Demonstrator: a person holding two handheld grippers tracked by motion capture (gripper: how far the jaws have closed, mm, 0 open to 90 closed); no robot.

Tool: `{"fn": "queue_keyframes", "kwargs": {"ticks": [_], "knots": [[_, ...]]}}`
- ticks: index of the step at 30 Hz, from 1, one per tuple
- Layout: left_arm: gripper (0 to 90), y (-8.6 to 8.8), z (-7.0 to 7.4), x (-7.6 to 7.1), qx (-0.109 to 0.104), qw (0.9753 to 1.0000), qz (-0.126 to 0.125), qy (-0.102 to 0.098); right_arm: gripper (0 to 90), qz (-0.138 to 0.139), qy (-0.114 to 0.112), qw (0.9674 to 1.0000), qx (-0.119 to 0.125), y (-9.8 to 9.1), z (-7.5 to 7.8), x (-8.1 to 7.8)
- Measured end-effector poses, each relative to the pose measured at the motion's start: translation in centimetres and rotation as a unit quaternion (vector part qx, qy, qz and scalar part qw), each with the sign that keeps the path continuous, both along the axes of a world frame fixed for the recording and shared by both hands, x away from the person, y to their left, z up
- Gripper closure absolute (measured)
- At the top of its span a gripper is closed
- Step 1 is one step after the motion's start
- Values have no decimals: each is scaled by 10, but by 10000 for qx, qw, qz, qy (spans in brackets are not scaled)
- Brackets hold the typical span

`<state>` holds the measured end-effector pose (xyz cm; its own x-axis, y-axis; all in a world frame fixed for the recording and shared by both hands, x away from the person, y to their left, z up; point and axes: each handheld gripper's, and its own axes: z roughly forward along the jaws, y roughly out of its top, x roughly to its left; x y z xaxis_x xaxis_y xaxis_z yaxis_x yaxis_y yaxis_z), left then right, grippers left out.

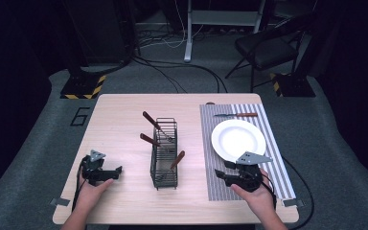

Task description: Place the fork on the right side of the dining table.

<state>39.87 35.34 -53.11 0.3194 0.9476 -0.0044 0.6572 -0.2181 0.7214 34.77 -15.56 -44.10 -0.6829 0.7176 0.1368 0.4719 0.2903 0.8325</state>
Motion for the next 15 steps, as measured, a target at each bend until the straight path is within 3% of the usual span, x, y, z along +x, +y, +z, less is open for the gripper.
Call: {"fn": "queue_keyframes", "kwargs": {"ticks": [7,15], "knots": [[3,0,0,0,1,10000,0,0,463,78,-28,9999,-87,12,7,1],[3,0,0,0,0,10000,0,0,465,184,-38,9998,-1,20,13,2]]}}
